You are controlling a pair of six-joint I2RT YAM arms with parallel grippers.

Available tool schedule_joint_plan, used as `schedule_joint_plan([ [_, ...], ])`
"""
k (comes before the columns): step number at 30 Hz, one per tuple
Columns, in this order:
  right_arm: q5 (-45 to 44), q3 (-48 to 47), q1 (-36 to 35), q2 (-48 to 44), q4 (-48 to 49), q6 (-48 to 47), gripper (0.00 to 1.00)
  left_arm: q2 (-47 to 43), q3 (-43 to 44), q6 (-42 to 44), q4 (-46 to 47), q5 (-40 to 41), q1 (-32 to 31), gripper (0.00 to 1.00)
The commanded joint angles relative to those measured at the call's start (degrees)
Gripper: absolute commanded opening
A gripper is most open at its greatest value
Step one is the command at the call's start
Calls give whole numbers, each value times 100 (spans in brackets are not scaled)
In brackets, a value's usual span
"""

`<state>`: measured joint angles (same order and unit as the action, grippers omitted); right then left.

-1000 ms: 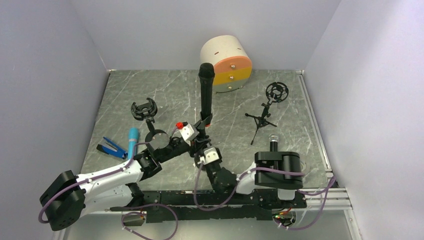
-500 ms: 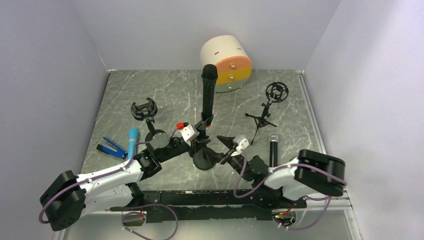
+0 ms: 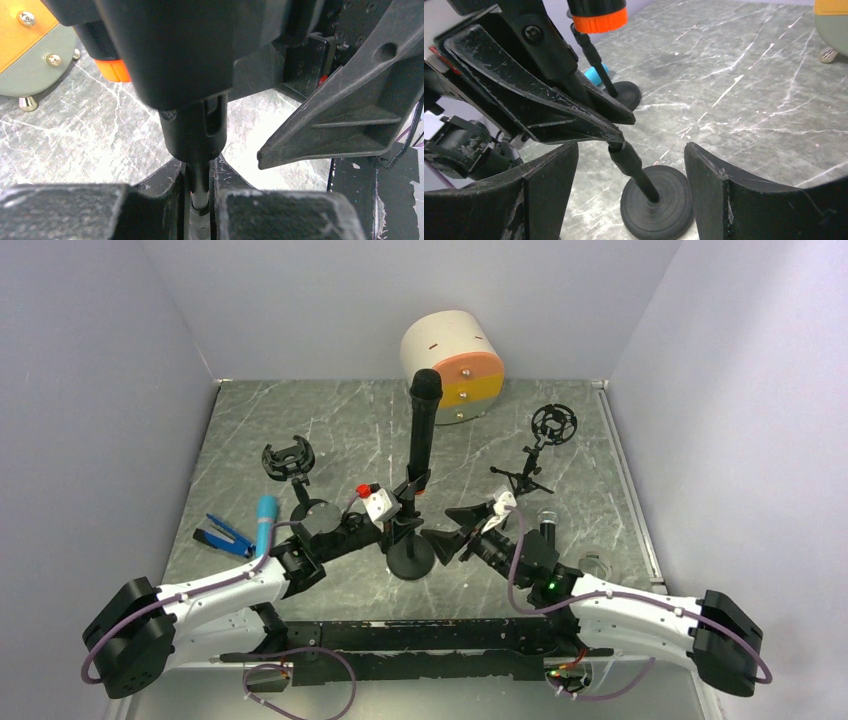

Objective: Remove the microphone from the stand

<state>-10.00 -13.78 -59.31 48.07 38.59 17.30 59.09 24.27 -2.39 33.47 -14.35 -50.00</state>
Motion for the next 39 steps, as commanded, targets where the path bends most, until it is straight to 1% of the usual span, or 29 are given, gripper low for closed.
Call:
schedule_joint_plan([
  [1,289,-563,29,-345,-1234,409,81,10,269,120,236,-261,-1,3],
  [5,253,-1239,34,-419,-2015,723,82,-116,243,80,177,-198,-4,3],
  [9,291,-1642,35,-558,-2358,903,83,-199,295,169,-147,-175,-2,3],
  [15,469,-1996,35,-797,-2743,1116,85,-220,304,169,-151,-172,-2,3],
  [19,514,-2425,38,-677,-3134,1300,87,-161,362,169,-135,-248,-1,2],
  [21,185,-2783,34,-539,-3562,1613,87,-113,410,266,-198,-363,-1,3],
  [23,-202,-2961,41,-419,-3709,1912,87,-48,493,386,-318,-448,-1,3],
  [27,-130,-2997,36,-326,-3196,2267,87,23,584,375,-411,-525,-1,3],
  [29,-292,-3081,36,-230,-3224,2408,87,3,581,376,-418,-502,-1,3],
  [33,-979,-3441,34,120,-4047,2751,87,-50,592,389,-478,-498,-1,2],
  [36,-966,-3538,39,369,-4168,2707,87,-80,573,373,-487,-490,-2,3],
  [39,-1136,-3602,37,582,-4454,2933,87,-90,537,340,-427,-474,-9,3],
])
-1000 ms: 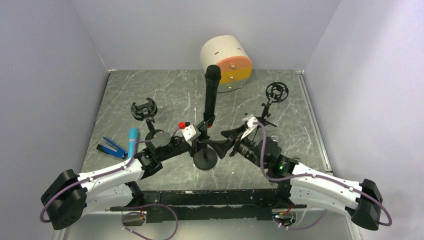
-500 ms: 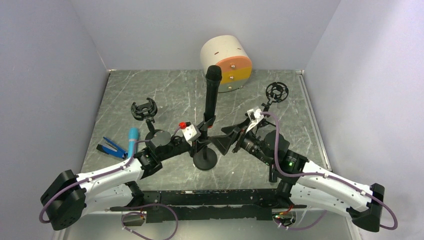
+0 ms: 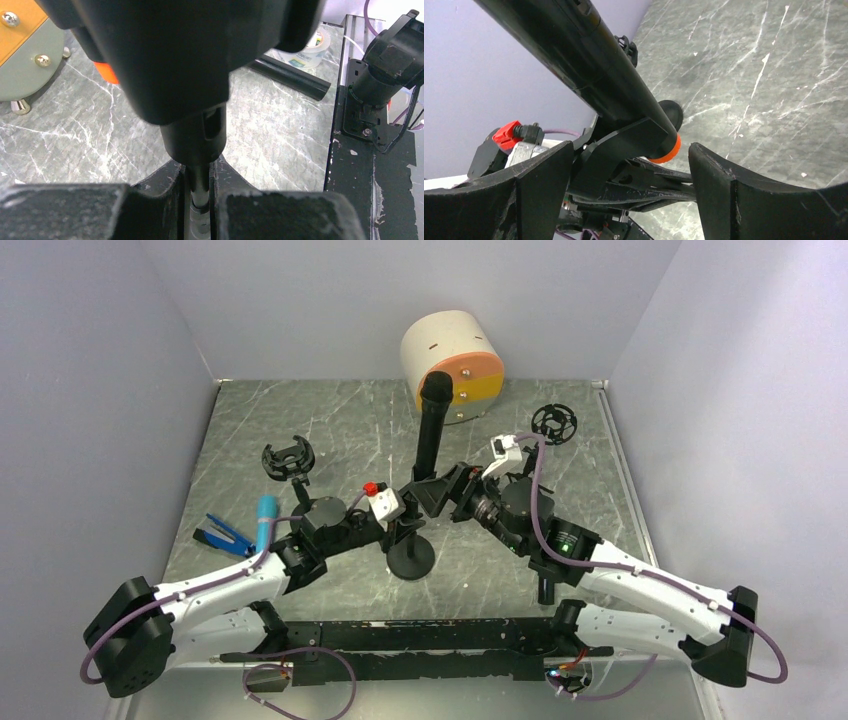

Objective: Remove the microphone from the stand

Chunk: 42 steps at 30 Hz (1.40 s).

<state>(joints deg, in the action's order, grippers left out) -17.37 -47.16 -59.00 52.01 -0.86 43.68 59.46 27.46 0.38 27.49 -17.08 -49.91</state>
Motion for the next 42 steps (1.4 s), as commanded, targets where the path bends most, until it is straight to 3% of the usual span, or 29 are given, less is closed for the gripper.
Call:
schedule_joint_plan([
  [1,-484,-267,11,235,-606,387,87,-134,212,40,184,-176,-19,3],
  [4,-587,-182,4,306,-752,444,87,-170,182,-2,270,-47,-19,9],
  [13,-470,0,10,432,-726,626,86,-407,402,-413,183,357,-20,60],
  [17,-478,5,8,476,-740,659,86,-560,554,-469,76,411,-19,65],
  [22,-461,-4,8,483,-722,650,86,-749,503,-503,141,634,-28,60],
  [30,-428,12,3,460,-708,624,86,-677,403,-325,-260,800,-28,22],
  [33,-395,22,3,459,-688,600,86,-685,307,-271,-277,739,-28,19],
  [38,-349,5,10,509,-678,563,86,-684,200,-181,-185,611,-28,4],
  [42,-314,16,7,562,-704,578,86,-655,206,-135,-356,519,-28,3],
])
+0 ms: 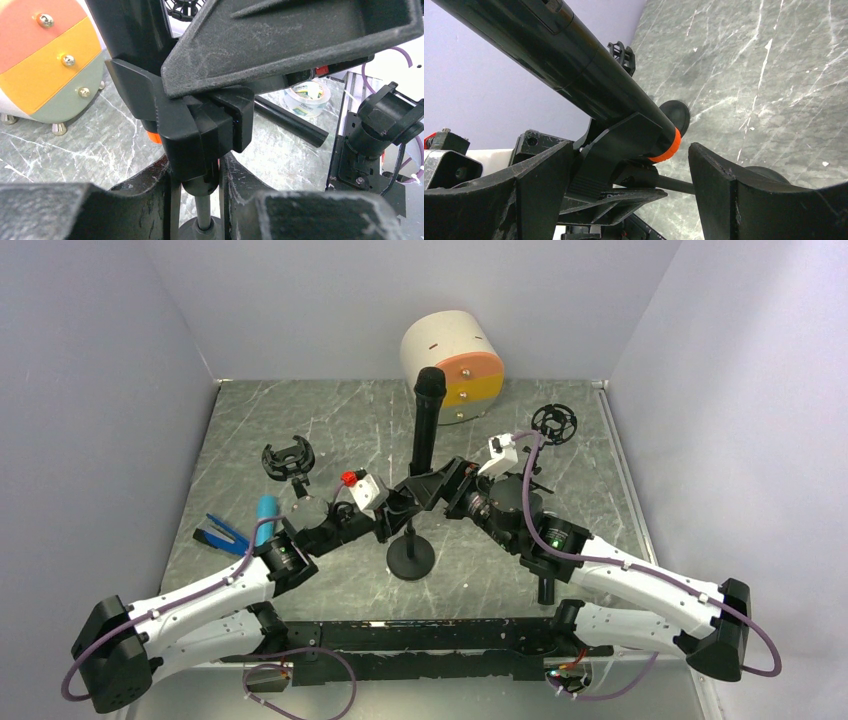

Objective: Remove the microphone from the stand

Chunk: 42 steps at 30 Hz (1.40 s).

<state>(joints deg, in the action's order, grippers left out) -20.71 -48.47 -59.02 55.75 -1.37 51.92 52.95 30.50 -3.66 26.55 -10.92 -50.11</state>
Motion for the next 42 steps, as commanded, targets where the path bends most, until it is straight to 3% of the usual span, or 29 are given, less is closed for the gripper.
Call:
schedule_joint_plan([
  [1,23,159,8,195,-647,-240,86,-8,-131,268,-233,-113,-8,3],
  [20,113,493,7,392,-718,-243,86,99,-331,501,-522,-201,-20,3],
  [42,296,1065,12,521,-326,43,86,324,-884,401,184,-69,-25,3],
])
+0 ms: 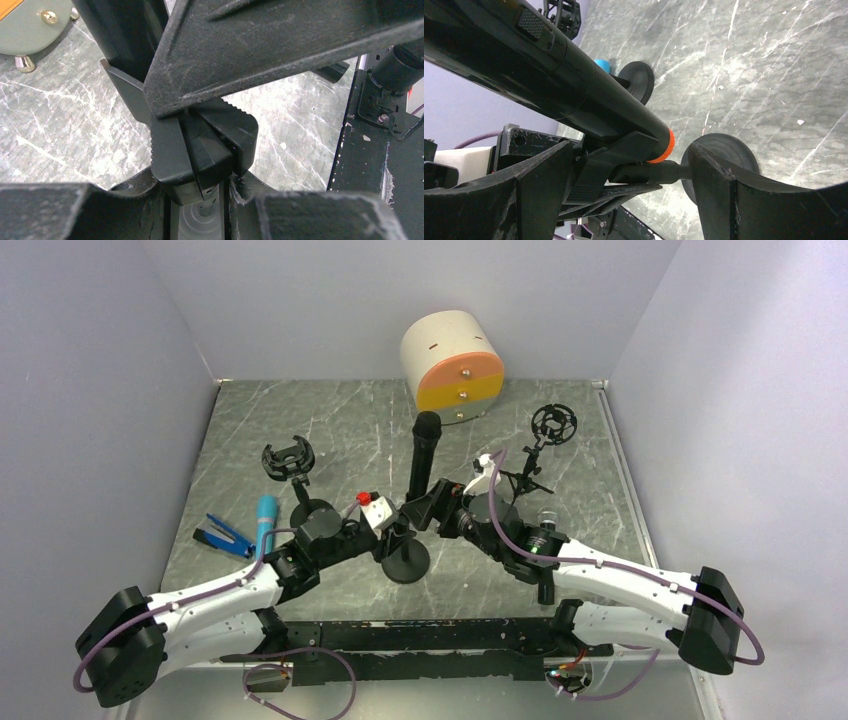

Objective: Remove the microphone from the stand

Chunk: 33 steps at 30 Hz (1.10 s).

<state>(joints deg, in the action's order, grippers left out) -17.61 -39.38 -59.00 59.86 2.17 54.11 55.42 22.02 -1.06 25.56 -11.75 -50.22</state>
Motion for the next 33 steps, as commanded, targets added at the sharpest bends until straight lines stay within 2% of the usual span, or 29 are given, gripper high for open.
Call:
schedule_joint_plan([
  [1,-20,113,10,94,-690,-199,86,82,-40,141,295,23,-24,3],
  [3,-26,31,3,53,-694,-273,87,60,-38,-75,300,69,-17,8],
  [4,-8,-26,5,26,-681,-321,87,31,-39,-97,273,91,-21,15],
  [8,33,-216,3,-79,-630,-592,88,-93,-14,-161,134,178,-24,33],
  [15,32,-735,5,-254,-283,-1491,92,-424,53,-300,-64,155,-19,48],
  [23,-246,-1379,97,44,59,-2567,90,-640,175,-422,-414,-7,-22,54],
  [27,-153,-1811,398,456,-258,-2530,90,-809,179,-535,-625,-5,-23,57],
  [29,225,-1944,501,635,-321,-2570,89,-920,163,-569,-684,12,-23,57],
  [33,624,-2064,547,845,-248,-2721,75,-1107,198,-588,-850,23,-30,58],
])
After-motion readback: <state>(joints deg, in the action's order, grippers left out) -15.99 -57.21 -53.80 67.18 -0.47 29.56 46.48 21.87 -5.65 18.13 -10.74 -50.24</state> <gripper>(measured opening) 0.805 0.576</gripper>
